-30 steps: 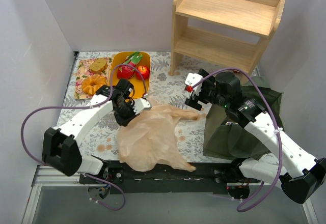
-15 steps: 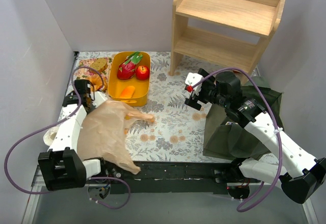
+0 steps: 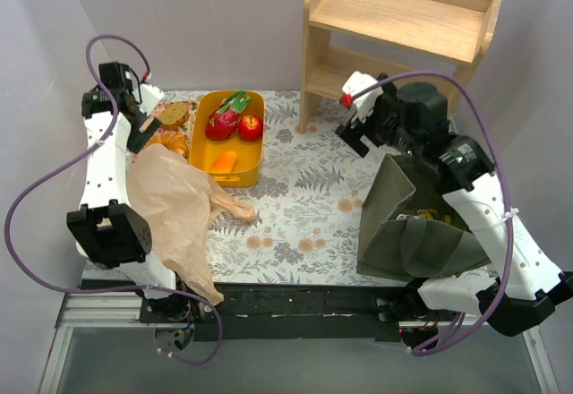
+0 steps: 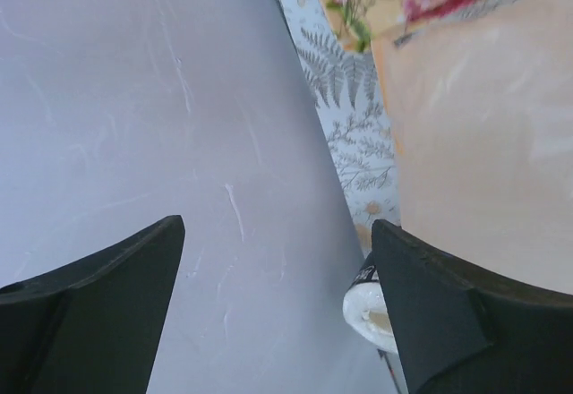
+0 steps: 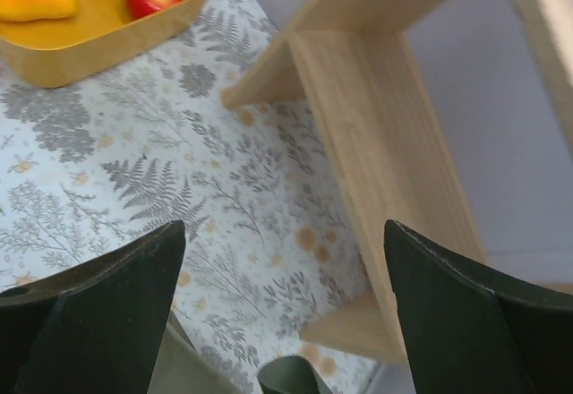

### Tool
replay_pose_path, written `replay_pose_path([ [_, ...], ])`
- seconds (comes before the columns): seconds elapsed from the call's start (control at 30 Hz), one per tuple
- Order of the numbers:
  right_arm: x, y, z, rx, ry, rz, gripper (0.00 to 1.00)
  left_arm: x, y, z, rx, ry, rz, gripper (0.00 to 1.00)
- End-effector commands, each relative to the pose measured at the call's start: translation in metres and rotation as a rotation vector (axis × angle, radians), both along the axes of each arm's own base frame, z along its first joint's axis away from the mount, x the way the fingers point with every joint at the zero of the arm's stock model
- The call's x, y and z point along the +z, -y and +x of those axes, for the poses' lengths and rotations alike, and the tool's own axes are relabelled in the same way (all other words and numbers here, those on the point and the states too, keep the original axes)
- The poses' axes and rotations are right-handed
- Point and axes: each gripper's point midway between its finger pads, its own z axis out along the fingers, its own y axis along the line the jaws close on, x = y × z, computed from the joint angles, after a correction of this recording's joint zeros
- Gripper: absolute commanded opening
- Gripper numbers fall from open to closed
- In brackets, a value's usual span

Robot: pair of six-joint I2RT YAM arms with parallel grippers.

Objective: Untie the knot of the grocery bags and take out the mixed food

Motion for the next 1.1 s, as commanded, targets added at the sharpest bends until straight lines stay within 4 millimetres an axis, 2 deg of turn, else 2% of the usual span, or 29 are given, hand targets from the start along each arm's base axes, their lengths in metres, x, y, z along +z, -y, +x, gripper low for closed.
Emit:
replay_pose_path([
  [0.0,-0.019,0.062,-0.022,-0.203,-0.186,-0.119,0.97,0.033,0.029,0.000,0.045,0.040,-0.172,0.87],
  [0.07,-0.022,0.073,-0.037,-0.231,-0.200,-0.106,0.96,0.046,0.038,0.015,0.015,0.096,-0.193,0.88],
  [0.13,-0.036,0.087,-0.048,-0.284,-0.245,-0.113,0.94,0.054,0.053,0.028,0.003,0.155,-0.226,0.88],
  [0.2,-0.038,0.097,-0.060,-0.294,-0.255,-0.097,0.90,0.062,0.077,0.043,-0.040,0.228,-0.313,0.88],
  [0.23,-0.045,0.104,-0.065,-0.305,-0.281,-0.108,0.89,0.066,0.085,0.048,-0.045,0.262,-0.340,0.88],
  [0.27,-0.045,0.107,-0.072,-0.303,-0.283,-0.100,0.88,0.077,0.101,0.057,-0.067,0.328,-0.411,0.88],
  [0.33,-0.052,0.109,-0.082,-0.284,-0.319,-0.091,0.85,0.089,0.128,0.065,-0.127,0.386,-0.529,0.89],
  [0.37,-0.056,0.110,-0.086,-0.280,-0.329,-0.087,0.83,0.107,0.136,0.072,-0.155,0.465,-0.572,0.90],
  [0.4,-0.061,0.111,-0.087,-0.281,-0.342,-0.087,0.81,0.116,0.156,0.072,-0.187,0.489,-0.690,0.90],
  [0.43,-0.065,0.112,-0.088,-0.285,-0.351,-0.090,0.81,0.118,0.167,0.071,-0.215,0.492,-0.746,0.91],
  [0.47,-0.079,0.113,-0.089,-0.290,-0.380,-0.110,0.80,0.130,0.177,0.074,-0.259,0.537,-0.797,0.92],
  [0.5,-0.085,0.111,-0.089,-0.283,-0.396,-0.115,0.79,0.145,0.201,0.060,-0.346,0.542,-0.908,0.93],
  [0.53,-0.092,0.108,-0.089,-0.273,-0.421,-0.116,0.78,0.138,0.211,0.056,-0.368,0.522,-0.961,0.95],
  [0.57,-0.100,0.103,-0.091,-0.244,-0.448,-0.119,0.75,0.149,0.220,0.056,-0.424,0.558,-1.000,0.98],
  [0.6,-0.104,0.088,-0.098,-0.157,-0.491,-0.093,0.65,0.159,0.236,0.044,-0.480,0.559,-1.053,0.98],
  [0.63,-0.110,0.079,-0.100,-0.110,-0.529,-0.093,0.55,0.153,0.242,0.043,-0.496,0.542,-1.071,0.98],
  [0.67,-0.115,0.071,-0.104,-0.058,-0.562,-0.090,0.33,0.155,0.258,0.038,-0.540,0.528,-1.087,0.98],
  [0.7,-0.115,0.053,-0.114,0.045,-0.613,-0.043,0.21,0.155,0.261,0.037,-0.546,0.519,-1.095,0.98],
  [0.77,-0.119,0.033,-0.117,0.131,-0.687,-0.002,0.03,0.152,0.262,0.038,-0.526,0.506,-1.117,0.98],
  [0.8,-0.109,0.015,-0.122,0.217,-0.708,0.063,0.01,0.151,0.262,0.039,-0.520,0.506,-1.117,0.98],
  [0.83,-0.107,0.005,-0.119,0.248,-0.738,0.094,0.01,0.153,0.261,0.038,-0.516,0.513,-1.111,0.98],
  [0.9,-0.088,-0.022,-0.123,0.371,-0.761,0.178,0.01,0.154,0.259,0.039,-0.514,0.531,-1.104,0.98],
  [0.97,-0.068,-0.045,-0.116,0.456,-0.760,0.199,0.01,0.161,0.256,0.038,-0.511,0.576,-1.089,0.98],
  [1.0,-0.061,-0.060,-0.122,0.518,-0.755,0.192,0.01,0.157,0.255,0.038,-0.503,0.574,-1.087,0.98],
  [1.03,-0.052,-0.075,-0.114,0.547,-0.745,0.192,0.01,0.156,0.255,0.038,-0.501,0.579,-1.084,0.98],
  [1.07,-0.045,-0.086,-0.114,0.587,-0.738,0.186,0.01,0.159,0.253,0.036,-0.502,0.596,-1.077,0.98],
])
